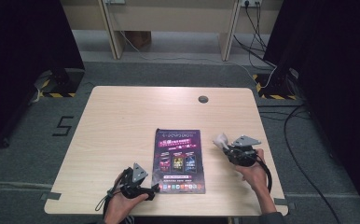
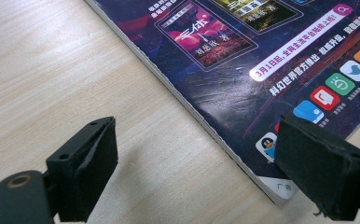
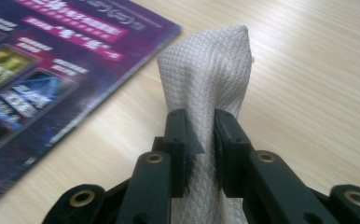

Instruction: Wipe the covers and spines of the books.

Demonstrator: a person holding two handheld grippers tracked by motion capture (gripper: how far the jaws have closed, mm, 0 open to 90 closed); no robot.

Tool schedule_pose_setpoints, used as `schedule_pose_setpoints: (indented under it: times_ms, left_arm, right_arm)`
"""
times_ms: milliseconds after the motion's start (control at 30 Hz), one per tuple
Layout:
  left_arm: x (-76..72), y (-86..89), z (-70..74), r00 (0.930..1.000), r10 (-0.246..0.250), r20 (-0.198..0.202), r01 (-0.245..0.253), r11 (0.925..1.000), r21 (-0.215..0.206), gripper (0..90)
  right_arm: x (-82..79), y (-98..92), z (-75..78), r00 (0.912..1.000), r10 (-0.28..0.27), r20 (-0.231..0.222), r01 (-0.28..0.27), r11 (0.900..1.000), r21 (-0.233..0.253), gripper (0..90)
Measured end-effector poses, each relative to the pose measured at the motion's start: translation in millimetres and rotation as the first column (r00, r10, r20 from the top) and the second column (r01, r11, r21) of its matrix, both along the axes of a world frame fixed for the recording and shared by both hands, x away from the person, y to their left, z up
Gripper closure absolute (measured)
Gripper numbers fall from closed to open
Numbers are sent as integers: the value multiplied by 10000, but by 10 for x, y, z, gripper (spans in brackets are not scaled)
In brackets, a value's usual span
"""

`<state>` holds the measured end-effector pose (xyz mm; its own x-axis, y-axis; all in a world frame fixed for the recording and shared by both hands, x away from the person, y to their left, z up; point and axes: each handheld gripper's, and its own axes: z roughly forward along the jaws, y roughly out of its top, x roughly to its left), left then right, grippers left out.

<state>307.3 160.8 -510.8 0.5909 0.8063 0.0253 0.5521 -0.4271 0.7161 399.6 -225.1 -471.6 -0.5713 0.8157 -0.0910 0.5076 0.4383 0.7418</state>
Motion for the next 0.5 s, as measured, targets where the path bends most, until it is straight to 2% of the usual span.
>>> schedule_pose_setpoints:
  times_ms: [133, 233, 300, 500]
  left_arm:
    - [2, 2, -1, 10000, 7, -11, -7, 10000, -24, 126]
    - [0, 2, -1, 10000, -4, 0, 4, 10000, -5, 126]
    - [2, 5, -2, 10000, 6, -22, -6, 10000, -40, 125]
    - [2, 8, -5, 10000, 2, -17, -2, 10000, -62, 125]
  right_arm:
    - [9, -138, -40, 9993, -344, -164, 342, 9994, -104, 771]
    - [16, -176, -67, 9984, -507, -255, 504, 9987, -120, 771]
    - [31, -227, -87, 9972, -655, -351, 655, 9979, 9, 770]
    - [41, -243, -115, 9966, -666, -495, 665, 9978, -33, 769]
